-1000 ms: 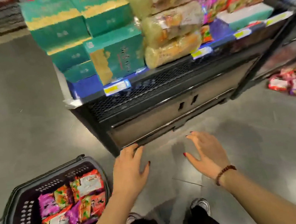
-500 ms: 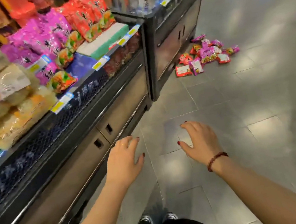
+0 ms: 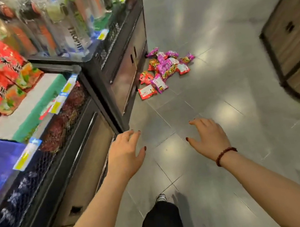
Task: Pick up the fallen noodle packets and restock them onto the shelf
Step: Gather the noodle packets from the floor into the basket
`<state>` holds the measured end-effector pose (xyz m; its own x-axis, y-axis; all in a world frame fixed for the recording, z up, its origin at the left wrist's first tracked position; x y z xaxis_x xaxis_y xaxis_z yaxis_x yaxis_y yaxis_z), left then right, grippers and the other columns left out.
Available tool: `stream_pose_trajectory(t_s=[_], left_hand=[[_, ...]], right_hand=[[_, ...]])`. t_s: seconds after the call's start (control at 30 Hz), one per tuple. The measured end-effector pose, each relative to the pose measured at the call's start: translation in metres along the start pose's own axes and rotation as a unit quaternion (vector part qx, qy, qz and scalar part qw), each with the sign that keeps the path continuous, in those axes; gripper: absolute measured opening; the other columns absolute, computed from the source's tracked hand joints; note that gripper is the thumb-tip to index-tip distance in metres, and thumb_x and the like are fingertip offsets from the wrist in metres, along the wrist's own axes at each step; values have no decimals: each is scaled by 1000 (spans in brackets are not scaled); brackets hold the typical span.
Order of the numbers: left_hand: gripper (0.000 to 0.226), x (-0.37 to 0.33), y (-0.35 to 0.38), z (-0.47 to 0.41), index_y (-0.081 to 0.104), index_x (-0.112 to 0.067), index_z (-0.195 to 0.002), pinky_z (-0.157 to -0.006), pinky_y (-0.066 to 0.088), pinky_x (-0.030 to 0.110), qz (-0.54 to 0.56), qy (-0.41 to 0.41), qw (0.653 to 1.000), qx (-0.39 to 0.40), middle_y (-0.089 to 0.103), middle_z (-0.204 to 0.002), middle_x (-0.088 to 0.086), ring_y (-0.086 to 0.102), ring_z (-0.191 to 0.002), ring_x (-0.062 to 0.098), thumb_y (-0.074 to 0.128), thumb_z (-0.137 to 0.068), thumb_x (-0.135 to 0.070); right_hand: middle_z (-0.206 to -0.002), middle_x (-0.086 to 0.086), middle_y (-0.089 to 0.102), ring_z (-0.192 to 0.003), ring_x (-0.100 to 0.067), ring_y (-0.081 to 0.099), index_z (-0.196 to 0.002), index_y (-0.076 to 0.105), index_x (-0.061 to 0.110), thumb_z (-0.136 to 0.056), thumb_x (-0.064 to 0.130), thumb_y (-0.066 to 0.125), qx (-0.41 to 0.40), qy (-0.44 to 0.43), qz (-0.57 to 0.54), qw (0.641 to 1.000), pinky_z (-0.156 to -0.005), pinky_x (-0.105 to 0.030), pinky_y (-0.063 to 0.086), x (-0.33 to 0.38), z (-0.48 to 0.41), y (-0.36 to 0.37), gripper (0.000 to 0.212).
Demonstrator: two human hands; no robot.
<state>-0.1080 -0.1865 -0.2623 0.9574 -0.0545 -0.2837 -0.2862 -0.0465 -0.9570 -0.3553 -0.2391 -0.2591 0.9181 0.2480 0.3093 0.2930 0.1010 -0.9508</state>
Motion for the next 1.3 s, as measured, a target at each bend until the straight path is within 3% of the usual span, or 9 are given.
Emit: stream_pose_trajectory(t_s=[0.17, 0.3, 0.7, 1.1, 1.3], left_hand=[[53, -2, -1, -117, 52, -23, -135, -96, 49, 37, 1, 9, 1000, 15, 54, -135, -1, 50, -121, 20, 61, -87, -45], [55, -16, 7, -200, 49, -21, -139, -103, 45, 37, 6, 34, 999, 26, 52, -139, 2, 48, -126, 21, 61, -89, -43], [54, -47, 53, -473, 63, -11, -122, -75, 55, 41, -1, 31, 998, 46, 65, -115, 11, 62, -100, 34, 78, -75, -33], [53, -15, 92, -733, 62, -12, -124, -80, 52, 39, 26, 36, 997, 59, 64, -116, 10, 60, -103, 32, 75, -76, -29], [43, 24, 105, -873, 62, -13, -117, -79, 53, 46, 40, 27, 995, 82, 63, -111, 8, 59, -102, 33, 68, -79, -32]], right_hand=[[-134, 2, 51, -122, -21, 44, -133, 49, 20, -89, 40, 60, -6, 49, -20, 999, -99, -31, 35, -32, -86, -15, 50], [-137, 2, 48, -126, -21, 42, -135, 47, 20, -90, 40, 59, 8, 75, -24, 997, -100, -32, 34, -66, -155, -22, 50], [-131, -4, 53, -120, -25, 46, -132, 50, 16, -88, 39, 62, 23, 67, -23, 997, -98, -35, 39, -200, -419, -56, 51], [-130, -5, 52, -119, -25, 45, -133, 46, 19, -90, 42, 59, 48, 68, 2, 997, -97, -35, 39, -261, -675, -50, 50], [-132, -5, 51, -122, -25, 43, -133, 47, 19, -88, 43, 61, 85, 105, -14, 991, -98, -33, 35, -283, -798, -36, 53]])
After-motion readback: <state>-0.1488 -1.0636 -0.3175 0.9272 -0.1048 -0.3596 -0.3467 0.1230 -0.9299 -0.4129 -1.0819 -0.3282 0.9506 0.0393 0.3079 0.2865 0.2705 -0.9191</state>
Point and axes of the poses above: each hand's wrist, its own z-axis away from the middle knuckle, its own y-axis out of the palm, x = y × z, the point moved 7 cm from there along -z, towards the middle knuckle
